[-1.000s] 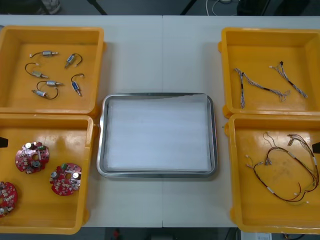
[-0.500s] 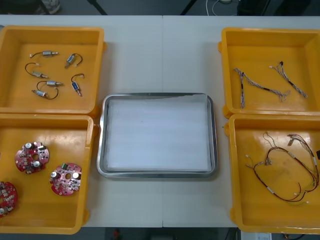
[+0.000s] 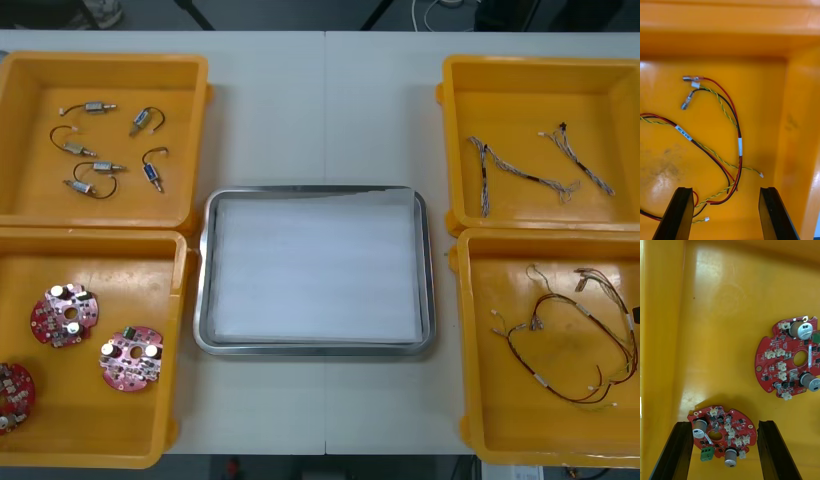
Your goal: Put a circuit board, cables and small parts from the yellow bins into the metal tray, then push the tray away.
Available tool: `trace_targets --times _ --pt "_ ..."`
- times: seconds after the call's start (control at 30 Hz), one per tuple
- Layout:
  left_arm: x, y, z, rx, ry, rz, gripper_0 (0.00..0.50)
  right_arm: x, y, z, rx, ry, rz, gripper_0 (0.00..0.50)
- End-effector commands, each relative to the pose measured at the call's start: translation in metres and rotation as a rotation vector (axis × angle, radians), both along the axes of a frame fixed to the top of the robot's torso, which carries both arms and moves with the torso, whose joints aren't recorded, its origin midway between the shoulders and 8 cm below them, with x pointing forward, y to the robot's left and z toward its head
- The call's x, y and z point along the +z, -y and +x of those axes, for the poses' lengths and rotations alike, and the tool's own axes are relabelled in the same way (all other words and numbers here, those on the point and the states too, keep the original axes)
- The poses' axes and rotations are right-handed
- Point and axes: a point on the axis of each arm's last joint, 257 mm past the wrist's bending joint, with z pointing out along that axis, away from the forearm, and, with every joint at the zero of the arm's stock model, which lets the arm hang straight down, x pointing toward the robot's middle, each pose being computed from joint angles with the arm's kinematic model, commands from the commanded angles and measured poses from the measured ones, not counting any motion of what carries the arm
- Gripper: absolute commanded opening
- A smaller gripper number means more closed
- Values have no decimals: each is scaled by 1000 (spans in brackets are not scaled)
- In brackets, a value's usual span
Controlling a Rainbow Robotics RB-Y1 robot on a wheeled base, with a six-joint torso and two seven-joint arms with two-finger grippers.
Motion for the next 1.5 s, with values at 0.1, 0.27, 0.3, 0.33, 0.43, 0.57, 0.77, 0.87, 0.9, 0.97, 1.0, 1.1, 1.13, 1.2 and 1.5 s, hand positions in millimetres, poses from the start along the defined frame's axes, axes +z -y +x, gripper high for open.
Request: trace_targets --times 0.1,0.27,0.3,0.33,0.43,0.57,0.77,0.87,0.9,0.97,1.0,1.1,1.13,1.2,1.5 --pt "-20 -10 -21 -102 -72 65 500 -25 12 -5 30 -40 -25 500" --pt "-29 -12 -27 -96 -79 62 500 -36 17 -2 26 -36 -16 500" --pt "-31 -13 -28 -95 -81 61 500 -40 17 -1 25 -35 -14 500" --pt "-32 -13 -30 -95 -82 61 500 -45 18 -1 24 -37 -10 500" --pt "-34 -14 -32 -93 -86 60 500 -55 20 1 16 -37 -1 500" --pt "-37 -17 -35 -84 -91 57 500 -66 21 2 12 -36 9 500" --pt "-50 -18 -39 -70 -78 40 500 -75 17 0 17 -47 17 500" --pt "-54 -21 -40 -59 -79 38 500 -79 17 0 14 -46 19 500" --pt "-54 -21 -40 -59 -79 36 500 -80 17 1 12 -44 23 500" --pt "-57 -20 -42 -53 -85 29 500 -83 19 2 10 -39 25 500" --pt "-58 -21 -42 -51 -87 30 500 -83 18 3 11 -37 27 500" --pt "-64 -22 -43 -47 -82 26 500 -86 17 1 6 -43 33 500" --pt "-67 -23 -43 -44 -80 23 500 -86 17 1 5 -43 35 500" --pt "-70 -23 -43 -42 -75 22 500 -88 17 0 0 -47 41 500" --pt "-75 -23 -46 -39 -83 17 500 -100 17 -2 -1 -53 52 389"
